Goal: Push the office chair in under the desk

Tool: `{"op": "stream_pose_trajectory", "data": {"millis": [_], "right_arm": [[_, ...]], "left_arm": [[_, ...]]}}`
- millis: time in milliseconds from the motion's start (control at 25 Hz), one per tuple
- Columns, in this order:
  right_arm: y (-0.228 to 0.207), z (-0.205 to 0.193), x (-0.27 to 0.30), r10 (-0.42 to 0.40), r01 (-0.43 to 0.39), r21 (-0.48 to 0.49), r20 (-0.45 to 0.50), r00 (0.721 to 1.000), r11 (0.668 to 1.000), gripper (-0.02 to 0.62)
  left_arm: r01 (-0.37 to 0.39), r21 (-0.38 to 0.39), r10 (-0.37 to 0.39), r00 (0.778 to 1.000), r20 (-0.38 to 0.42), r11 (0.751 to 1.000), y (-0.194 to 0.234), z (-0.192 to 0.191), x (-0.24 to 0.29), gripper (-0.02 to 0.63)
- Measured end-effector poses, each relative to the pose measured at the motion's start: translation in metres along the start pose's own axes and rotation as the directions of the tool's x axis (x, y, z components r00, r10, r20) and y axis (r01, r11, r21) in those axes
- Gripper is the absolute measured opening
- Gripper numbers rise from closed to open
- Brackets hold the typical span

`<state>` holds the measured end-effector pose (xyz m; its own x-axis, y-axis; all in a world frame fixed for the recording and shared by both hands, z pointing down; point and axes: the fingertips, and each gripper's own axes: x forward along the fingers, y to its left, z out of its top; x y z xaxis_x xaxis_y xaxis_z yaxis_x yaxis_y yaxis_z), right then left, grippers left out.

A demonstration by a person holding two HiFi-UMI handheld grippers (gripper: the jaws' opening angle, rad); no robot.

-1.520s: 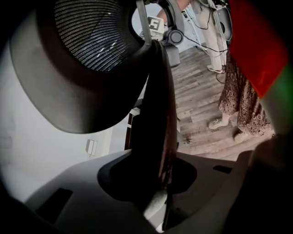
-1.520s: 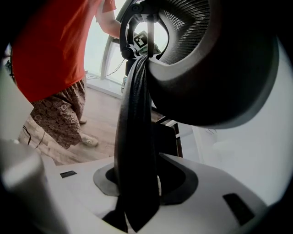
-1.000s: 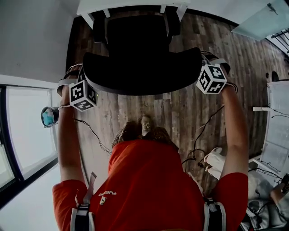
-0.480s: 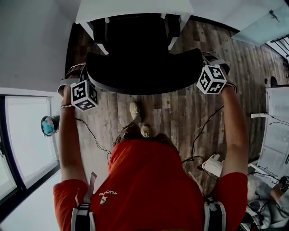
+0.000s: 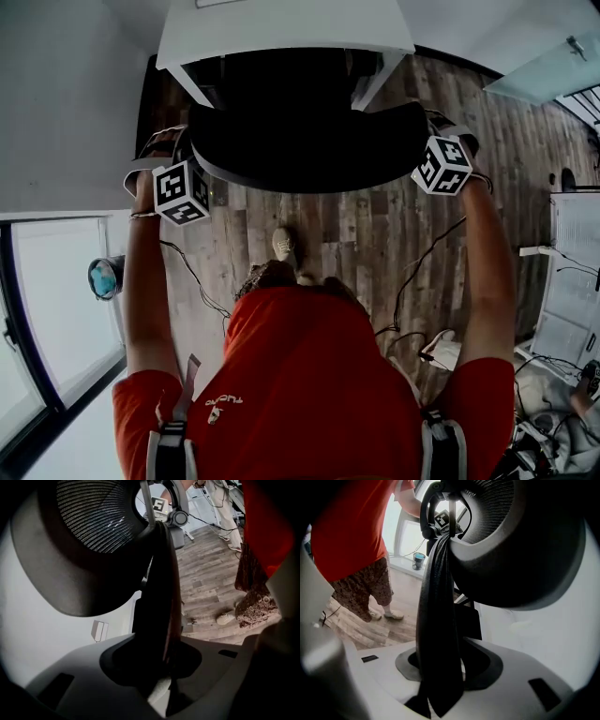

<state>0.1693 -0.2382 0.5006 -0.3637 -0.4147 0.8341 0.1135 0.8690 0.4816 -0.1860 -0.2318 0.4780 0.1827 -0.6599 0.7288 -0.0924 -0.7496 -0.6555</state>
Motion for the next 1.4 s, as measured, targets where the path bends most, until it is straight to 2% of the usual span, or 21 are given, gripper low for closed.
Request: {"op": "stream_pose_trajectory", "data": {"millis": [480,800,1400], "right_arm": [[-0.078,-0.021,0.042,0.017,-0.017,0.022,-0.033,0.999,1.0,0.167],[-0.117,-0.023,0.059,0.024,-0.024,0.006,-0.001,1.0,1.0,0.167],[-0.166,-0.029,0.085,0.031,-0.031,0.005,0.008,0.999,1.0,0.166]], "left_arm": [[-0.008,0.01,0.007,1.0,0.014,1.0,0.068,-0.01,0.057,0.121],[-0.007,-0.006,0.007,1.0,-0.009,1.0,0.101,-0.015,0.085,0.123],[0.001,-0.008,-0.002,1.0,-0.02,1.0,0.144,-0.03,0.123,0.124]]}}
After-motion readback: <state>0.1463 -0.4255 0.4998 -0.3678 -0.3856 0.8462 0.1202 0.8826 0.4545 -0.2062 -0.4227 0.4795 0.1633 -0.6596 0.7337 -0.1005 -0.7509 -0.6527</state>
